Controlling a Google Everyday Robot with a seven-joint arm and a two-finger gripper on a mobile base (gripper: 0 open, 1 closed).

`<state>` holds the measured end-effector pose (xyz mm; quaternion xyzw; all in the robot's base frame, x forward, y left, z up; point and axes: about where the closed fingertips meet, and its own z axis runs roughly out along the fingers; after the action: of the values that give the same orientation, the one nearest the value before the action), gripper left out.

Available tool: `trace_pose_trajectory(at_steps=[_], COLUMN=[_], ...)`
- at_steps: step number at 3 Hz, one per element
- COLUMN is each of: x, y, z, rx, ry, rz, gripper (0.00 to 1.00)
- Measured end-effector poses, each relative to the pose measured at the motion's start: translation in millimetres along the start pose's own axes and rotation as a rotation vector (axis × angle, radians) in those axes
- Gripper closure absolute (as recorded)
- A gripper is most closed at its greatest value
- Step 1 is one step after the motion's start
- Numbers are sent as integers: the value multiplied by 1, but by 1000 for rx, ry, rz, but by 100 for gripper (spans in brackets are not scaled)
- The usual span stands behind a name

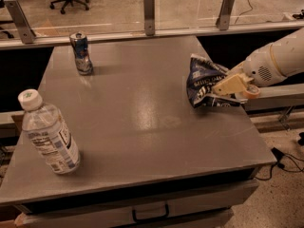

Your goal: Move blue chip bag near redbull can

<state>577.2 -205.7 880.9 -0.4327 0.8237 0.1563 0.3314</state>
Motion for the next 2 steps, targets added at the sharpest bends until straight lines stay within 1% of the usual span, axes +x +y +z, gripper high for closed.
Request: trace_pose_trajectory(at_steps=[1, 2], x=[-37, -37], y=[-11, -11], z=[-63, -63], rx=[132, 132], ry=[-75, -75], rz=[-67, -67], gripper=[100, 100])
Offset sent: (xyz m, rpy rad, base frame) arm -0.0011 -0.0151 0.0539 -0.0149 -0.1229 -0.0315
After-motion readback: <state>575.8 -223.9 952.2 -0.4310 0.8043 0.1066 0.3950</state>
